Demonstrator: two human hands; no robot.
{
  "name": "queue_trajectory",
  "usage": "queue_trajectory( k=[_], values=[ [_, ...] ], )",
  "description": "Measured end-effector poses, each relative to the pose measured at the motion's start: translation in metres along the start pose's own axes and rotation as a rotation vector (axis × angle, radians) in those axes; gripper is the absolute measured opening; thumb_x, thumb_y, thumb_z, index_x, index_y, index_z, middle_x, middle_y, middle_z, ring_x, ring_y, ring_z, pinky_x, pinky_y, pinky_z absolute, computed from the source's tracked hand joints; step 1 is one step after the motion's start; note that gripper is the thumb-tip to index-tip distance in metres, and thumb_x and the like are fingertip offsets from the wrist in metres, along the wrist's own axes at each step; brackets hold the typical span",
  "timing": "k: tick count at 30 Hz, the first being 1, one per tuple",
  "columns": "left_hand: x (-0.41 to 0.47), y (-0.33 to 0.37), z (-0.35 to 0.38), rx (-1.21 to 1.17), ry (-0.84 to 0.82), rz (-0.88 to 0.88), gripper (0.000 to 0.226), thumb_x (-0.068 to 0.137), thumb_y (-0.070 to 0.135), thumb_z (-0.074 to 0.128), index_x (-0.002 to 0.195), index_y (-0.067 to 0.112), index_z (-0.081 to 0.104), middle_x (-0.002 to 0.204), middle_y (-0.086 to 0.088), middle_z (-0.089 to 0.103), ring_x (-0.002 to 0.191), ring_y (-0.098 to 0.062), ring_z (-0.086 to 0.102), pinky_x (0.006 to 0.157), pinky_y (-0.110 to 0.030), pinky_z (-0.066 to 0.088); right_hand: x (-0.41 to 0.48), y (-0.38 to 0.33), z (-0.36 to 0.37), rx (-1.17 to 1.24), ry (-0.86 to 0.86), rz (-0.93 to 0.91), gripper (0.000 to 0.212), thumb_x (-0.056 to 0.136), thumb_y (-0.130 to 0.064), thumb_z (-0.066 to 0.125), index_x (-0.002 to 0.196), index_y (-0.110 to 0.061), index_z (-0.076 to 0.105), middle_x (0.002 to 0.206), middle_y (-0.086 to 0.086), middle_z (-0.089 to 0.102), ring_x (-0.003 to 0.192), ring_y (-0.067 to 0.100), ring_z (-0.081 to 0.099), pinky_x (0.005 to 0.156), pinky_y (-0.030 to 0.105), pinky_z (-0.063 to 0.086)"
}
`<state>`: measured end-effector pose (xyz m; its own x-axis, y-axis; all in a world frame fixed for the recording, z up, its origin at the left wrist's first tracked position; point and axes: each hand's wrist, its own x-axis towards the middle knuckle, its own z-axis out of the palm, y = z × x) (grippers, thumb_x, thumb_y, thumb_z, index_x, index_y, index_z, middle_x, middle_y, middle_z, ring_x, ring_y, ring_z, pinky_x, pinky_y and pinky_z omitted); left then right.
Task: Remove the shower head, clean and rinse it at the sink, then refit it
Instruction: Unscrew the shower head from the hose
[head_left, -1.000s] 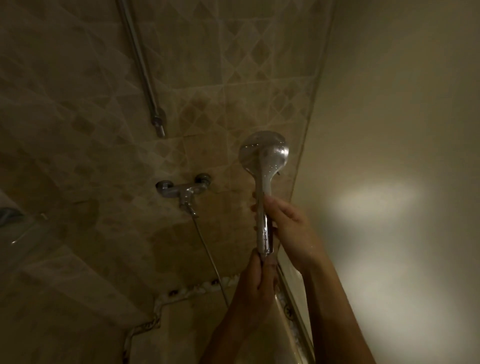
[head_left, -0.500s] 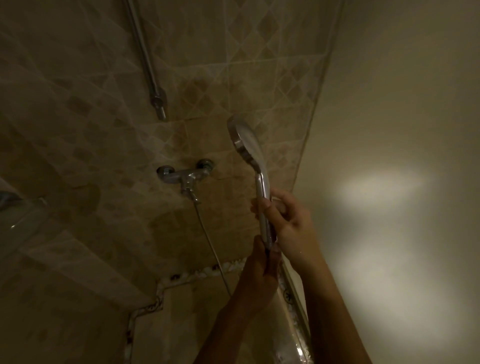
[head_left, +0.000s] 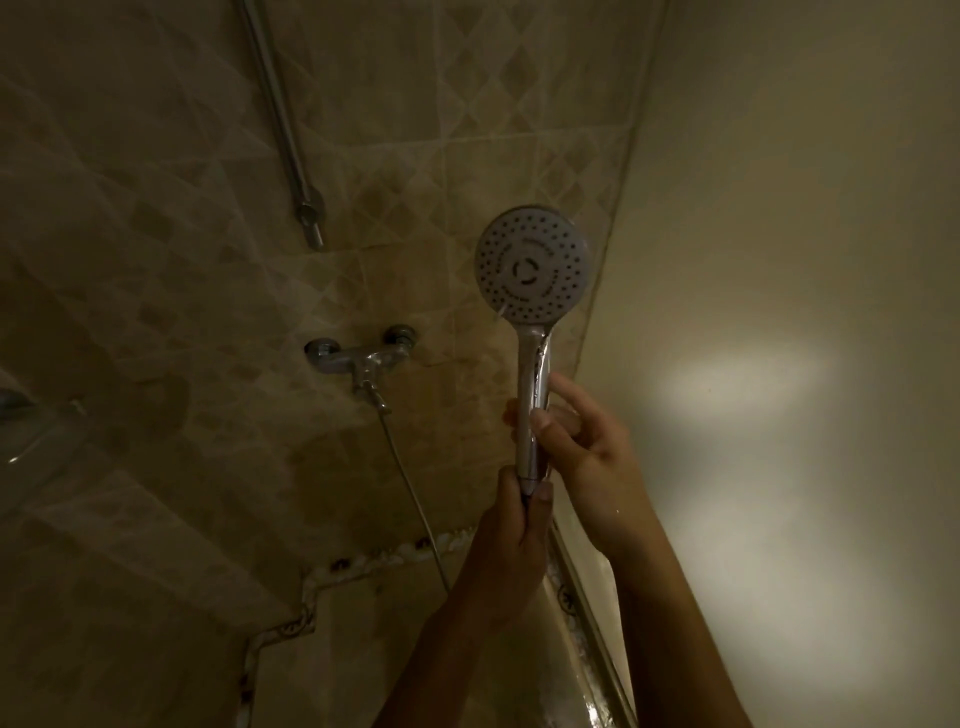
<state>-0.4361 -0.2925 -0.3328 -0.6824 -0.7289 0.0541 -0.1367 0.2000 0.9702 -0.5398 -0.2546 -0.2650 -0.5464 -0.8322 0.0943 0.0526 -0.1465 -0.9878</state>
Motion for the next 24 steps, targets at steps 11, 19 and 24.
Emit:
queue_trajectory(
  k=[11,19,24],
  values=[
    [-0.014,0.013,0.002,0.018,0.026,0.049,0.017,0.097,0.052,0.038,0.102,0.036,0.045,0.068,-0.012,0.058,0.050,-0.013,0.050,0.046,-0.031,0.035,-0.013,0.006,0.006,-0.035,0.149,-0.102,0.043,0.093,-0.009,0.072,0.133,-0.023,0.065,0.103,0.005,0.082,0.099,0.020,0.079,0.089,0.039,0.063],
    [-0.017,0.026,0.001,0.035,0.036,0.075,0.014,0.096,0.053,0.035,0.102,0.045,0.043,0.074,-0.007,0.062,0.057,-0.021,0.058,0.049,-0.033,0.041,-0.021,0.000,0.008,-0.046,0.090,-0.102,0.040,0.100,-0.039,0.060,0.140,-0.039,0.059,0.125,-0.006,0.075,0.116,0.012,0.071,0.103,0.045,0.056],
    [-0.019,0.019,0.004,0.055,0.015,0.067,0.008,0.099,0.052,0.037,0.106,0.056,0.040,0.092,-0.012,0.070,0.073,-0.029,0.068,0.059,-0.047,0.049,-0.022,0.003,0.000,-0.130,0.171,-0.174,0.056,0.087,-0.014,0.080,0.139,-0.024,0.063,0.107,0.003,0.081,0.101,0.020,0.077,0.095,0.047,0.061]
  ],
)
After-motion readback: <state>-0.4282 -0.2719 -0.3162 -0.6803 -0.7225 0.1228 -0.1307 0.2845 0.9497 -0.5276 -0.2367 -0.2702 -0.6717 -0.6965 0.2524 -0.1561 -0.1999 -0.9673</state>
